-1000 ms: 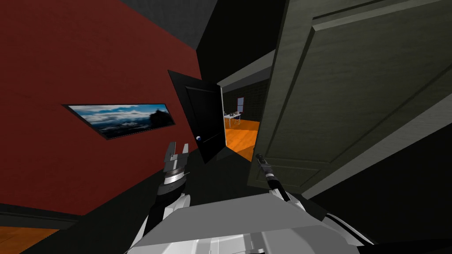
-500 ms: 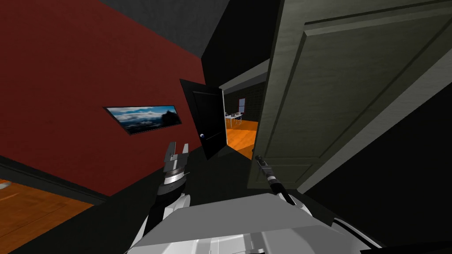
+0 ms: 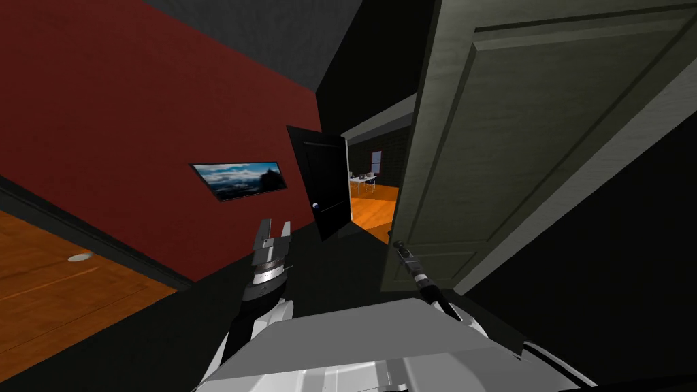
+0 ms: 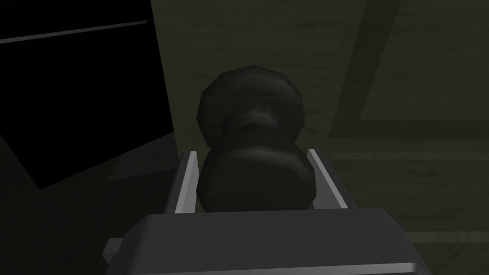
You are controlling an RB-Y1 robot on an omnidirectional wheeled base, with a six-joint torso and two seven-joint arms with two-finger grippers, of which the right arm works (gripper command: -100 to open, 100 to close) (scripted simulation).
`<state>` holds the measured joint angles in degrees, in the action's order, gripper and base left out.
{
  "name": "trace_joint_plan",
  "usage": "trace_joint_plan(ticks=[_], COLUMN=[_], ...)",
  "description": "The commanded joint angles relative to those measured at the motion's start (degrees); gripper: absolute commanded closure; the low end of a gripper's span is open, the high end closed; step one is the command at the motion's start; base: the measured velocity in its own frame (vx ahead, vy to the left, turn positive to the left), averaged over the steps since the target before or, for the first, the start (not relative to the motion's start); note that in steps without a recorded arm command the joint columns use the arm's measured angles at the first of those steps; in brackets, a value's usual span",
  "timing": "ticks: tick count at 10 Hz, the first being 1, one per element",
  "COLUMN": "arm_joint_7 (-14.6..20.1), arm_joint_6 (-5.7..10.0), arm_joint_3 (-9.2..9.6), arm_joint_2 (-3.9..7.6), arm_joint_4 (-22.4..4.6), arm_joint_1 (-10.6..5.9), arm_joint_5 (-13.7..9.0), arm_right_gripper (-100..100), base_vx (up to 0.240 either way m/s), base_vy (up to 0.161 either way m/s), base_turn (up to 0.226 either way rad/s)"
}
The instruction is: Pull the door open
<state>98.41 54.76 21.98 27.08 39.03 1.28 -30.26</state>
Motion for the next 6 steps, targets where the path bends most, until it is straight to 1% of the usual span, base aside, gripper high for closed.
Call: trace_joint_plan(ticks=[1,4,6], arm_joint_7=[1.4,3.5,4.6], arm_joint_6=[1.59,4.11,5.45], arm_joint_3=[1.14,2.97,3.94], arm_joint_2=[0.78,2.49,3.39], arm_joint_4=[-0.5,-0.6,-0.7], arm_joint_1=[0.55,1.75,2.38], arm_joint_5=[0.5,1.4,1.8], arm_right_gripper=[100,100,100], base_vx=[-0.212,-0.199,-0.207], base_vy=[-0.048,-0.066,-0.039], base_turn=[0.105,0.116,0.094])
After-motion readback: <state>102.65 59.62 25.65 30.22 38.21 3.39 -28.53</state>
